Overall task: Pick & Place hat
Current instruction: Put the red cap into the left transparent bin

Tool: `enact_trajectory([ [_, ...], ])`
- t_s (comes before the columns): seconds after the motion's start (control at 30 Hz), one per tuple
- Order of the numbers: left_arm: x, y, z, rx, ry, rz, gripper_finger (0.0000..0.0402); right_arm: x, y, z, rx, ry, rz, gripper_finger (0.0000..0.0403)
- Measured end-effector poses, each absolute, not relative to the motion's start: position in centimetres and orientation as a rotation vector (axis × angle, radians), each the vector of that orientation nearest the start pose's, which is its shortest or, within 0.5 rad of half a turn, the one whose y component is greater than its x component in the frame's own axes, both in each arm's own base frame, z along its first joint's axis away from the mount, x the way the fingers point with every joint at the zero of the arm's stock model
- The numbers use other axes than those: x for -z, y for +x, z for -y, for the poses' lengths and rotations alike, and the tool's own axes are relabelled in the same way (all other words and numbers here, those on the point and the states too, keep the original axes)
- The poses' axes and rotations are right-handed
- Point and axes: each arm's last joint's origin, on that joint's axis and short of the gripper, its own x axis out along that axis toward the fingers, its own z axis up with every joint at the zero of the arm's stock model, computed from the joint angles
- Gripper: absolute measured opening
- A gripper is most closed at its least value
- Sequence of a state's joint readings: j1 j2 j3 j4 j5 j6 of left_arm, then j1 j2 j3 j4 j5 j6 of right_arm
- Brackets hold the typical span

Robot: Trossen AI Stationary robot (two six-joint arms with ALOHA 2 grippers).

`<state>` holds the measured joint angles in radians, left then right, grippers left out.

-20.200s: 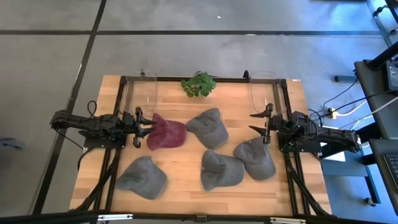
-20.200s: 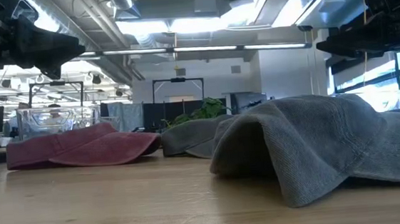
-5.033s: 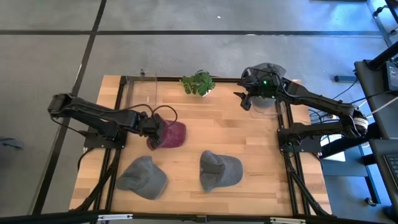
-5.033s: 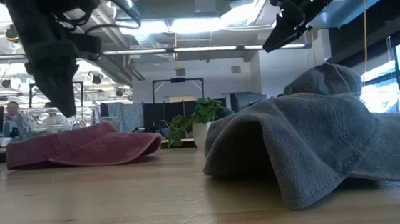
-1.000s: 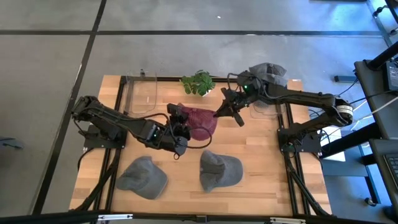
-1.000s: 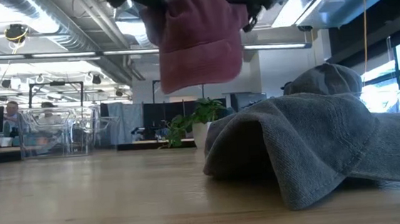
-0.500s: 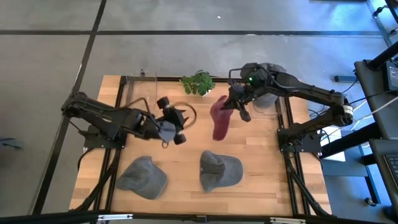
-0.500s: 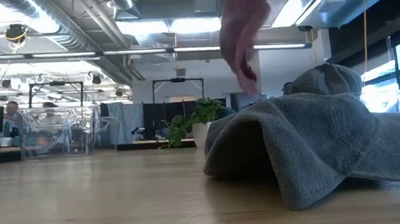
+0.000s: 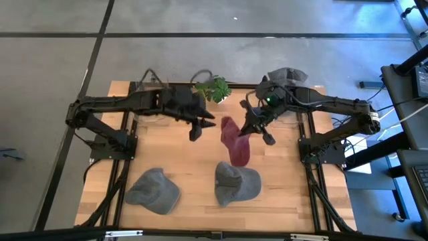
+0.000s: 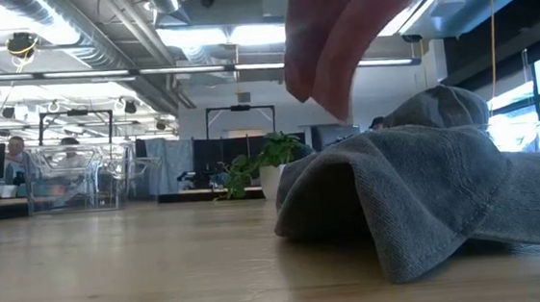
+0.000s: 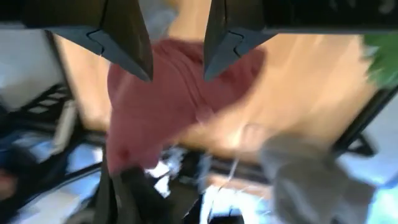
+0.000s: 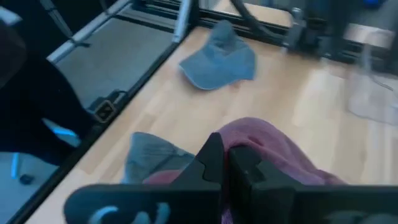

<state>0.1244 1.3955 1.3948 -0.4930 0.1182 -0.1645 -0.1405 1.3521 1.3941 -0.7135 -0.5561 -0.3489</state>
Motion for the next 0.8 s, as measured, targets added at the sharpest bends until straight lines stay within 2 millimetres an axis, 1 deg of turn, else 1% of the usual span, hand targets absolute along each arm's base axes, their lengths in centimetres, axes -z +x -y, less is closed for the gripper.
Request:
enact_trajectory([
  [0.13, -37.7, 30.9, -6.0, 0.109, -0.285, -0.43, 0.0138, -37.6, 27.9, 1.2, -0.552, -0.117, -0.522, 0.0002],
  [0.27, -36.5, 32.3, -7.9, 0.267, -0.339, -0.413, 0.0138, -38.1, 28.3, 0.4, -0.577, -0.145, -0.459, 0.0002],
  [0.4, -34.9, 34.1, -8.9, 0.388, -0.367, -0.398, 0.0139, -38.7, 28.6, -0.1, -0.61, -0.16, -0.388, 0.0002],
  [0.5, -34.0, 35.3, -9.5, 0.515, -0.39, -0.366, 0.0139, -38.9, 28.7, -0.3, -0.612, -0.147, -0.371, 0.0002],
  [0.63, -33.3, 36.4, -9.9, 0.718, -0.438, -0.325, 0.0139, -38.9, 28.7, -0.3, -0.604, -0.109, -0.379, 0.0002],
  [0.8, -32.3, 37.3, -10.0, 0.831, -0.494, -0.341, 0.0139, -38.9, 28.7, -0.2, -0.584, -0.1, -0.391, 0.0002],
])
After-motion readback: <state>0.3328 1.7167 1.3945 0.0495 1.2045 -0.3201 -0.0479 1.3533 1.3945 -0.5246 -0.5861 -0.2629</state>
